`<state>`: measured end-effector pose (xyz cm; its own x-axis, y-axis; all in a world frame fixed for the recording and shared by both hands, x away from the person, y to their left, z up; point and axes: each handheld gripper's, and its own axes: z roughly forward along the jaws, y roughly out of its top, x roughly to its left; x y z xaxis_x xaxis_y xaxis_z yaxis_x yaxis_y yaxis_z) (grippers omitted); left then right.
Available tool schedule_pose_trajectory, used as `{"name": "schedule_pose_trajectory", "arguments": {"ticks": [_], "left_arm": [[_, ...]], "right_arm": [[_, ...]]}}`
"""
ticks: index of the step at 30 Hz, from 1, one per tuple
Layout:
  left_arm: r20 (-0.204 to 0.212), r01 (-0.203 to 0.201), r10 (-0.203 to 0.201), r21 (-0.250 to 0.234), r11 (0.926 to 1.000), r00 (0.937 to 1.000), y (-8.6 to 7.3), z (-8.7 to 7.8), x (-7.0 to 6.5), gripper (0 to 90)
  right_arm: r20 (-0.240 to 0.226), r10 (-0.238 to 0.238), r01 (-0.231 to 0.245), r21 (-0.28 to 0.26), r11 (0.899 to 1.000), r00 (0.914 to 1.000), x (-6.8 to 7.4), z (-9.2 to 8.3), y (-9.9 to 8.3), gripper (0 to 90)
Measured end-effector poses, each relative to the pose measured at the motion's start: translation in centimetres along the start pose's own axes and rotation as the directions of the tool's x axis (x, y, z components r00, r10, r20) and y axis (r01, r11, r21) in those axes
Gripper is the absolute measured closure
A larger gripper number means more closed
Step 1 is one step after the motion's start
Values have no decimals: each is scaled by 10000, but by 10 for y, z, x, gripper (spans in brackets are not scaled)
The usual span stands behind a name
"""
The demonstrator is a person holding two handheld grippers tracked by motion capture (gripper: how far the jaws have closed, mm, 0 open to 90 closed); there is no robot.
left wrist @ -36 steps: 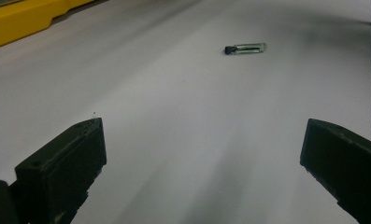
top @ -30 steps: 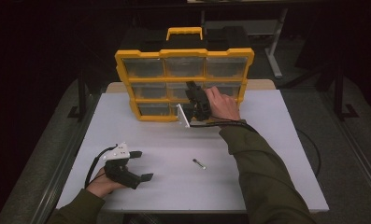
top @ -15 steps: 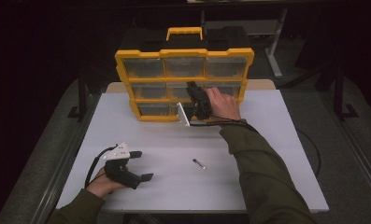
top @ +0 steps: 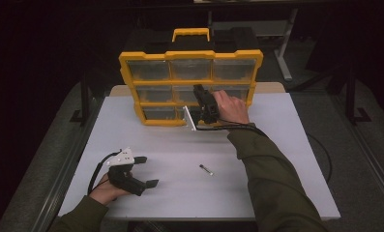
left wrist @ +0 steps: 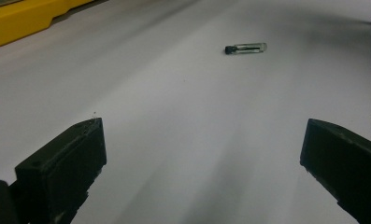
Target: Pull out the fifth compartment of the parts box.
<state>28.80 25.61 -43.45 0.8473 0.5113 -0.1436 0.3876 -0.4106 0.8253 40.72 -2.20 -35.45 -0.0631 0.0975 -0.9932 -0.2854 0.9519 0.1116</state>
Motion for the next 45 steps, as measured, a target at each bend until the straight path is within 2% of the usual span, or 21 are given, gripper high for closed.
{"name": "schedule_pose_trajectory", "arguments": {"ticks": [15,18,19,21,25,31,36,38,41,45], "left_arm": [[4,1,-1,-4,10000,10000,0,0,0,0],[7,6,-6,-12,10000,10000,0,0,0,0],[5,-3,3,-11,10000,10000,0,0,0,0],[0,-4,4,-4,10000,10000,0,0,0,0],[-5,-1,1,-9,10000,10000,0,0,0,0],[-1,-4,4,-22,10000,10000,0,0,0,0],[-14,-30,30,-23,10000,10000,0,0,0,0],[-13,-40,40,-16,10000,10000,0,0,0,0],[-5,-42,42,-19,10000,10000,0,0,0,0],[-5,-41,41,-14,10000,10000,0,0,0,0]], "right_arm": [[71,-270,270,-14,9996,9996,0,-4,2,762],[61,-274,274,6,9996,9996,0,-5,3,763],[83,-139,139,33,9999,9999,1,-6,3,763],[121,-397,398,-12,9992,9991,1,-6,3,766],[184,-344,343,33,9994,9992,2,-9,4,767],[240,-542,542,-24,9985,9982,2,-12,6,768],[250,-410,409,28,9992,9988,3,-14,7,769],[277,-568,568,5,9984,9980,2,-15,8,768],[313,-369,368,44,9993,9988,4,-17,9,769],[404,-369,368,52,9993,9985,4,-20,10,768]]}}
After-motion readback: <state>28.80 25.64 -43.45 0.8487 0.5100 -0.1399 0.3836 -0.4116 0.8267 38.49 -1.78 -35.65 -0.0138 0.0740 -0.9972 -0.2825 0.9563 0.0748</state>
